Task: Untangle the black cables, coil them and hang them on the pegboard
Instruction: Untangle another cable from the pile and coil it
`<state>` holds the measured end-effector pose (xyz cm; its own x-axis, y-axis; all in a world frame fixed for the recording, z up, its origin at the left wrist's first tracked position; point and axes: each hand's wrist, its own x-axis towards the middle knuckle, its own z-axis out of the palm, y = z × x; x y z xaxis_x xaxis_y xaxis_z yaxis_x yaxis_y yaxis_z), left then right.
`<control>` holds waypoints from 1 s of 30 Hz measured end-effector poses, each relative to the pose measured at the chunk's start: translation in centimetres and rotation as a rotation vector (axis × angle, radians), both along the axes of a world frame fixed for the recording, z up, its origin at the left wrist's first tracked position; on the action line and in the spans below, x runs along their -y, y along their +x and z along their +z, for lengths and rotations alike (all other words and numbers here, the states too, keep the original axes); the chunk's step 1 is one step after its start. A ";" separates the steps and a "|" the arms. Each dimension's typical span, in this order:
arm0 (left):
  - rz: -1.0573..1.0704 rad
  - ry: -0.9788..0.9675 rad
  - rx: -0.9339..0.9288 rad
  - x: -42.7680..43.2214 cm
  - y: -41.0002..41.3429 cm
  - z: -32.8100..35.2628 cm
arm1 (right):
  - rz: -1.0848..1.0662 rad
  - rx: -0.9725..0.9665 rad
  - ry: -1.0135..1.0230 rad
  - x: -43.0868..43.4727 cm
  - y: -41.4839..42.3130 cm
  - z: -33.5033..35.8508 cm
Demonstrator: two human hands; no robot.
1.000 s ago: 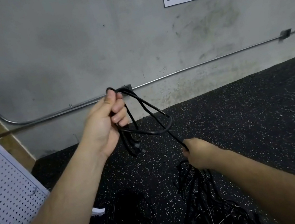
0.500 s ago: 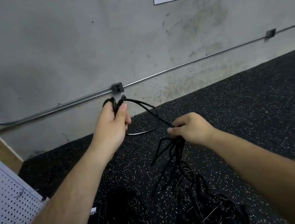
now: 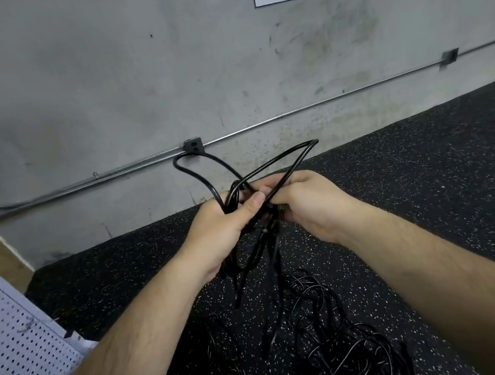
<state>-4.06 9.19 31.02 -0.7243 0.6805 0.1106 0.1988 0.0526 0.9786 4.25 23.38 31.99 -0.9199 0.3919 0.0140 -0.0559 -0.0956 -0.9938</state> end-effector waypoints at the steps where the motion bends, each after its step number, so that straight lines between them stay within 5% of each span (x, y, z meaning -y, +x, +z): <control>1: 0.001 0.056 0.075 -0.1 0.2 0.1 | 0.023 0.002 -0.019 0.0 0.0 0.0; 7: 0.120 0.243 0.254 -0.2 0.3 0.6 | 0.117 -0.074 -0.057 1.2 0.5 0.0; 12: 0.215 0.249 0.218 0.6 -1.6 0.8 | 0.126 0.049 0.278 0.6 1.0 -1.3; 22: 0.258 0.239 0.218 0.8 -2.6 0.6 | 0.173 -0.028 0.921 0.6 1.0 -2.1; 26: 0.340 0.363 0.207 1.9 -4.2 2.1 | 0.377 0.269 1.290 0.6 1.6 -3.2; 30: 0.373 0.443 0.212 3.2 -5.8 3.0 | 0.500 1.002 1.607 -0.2 2.4 -6.4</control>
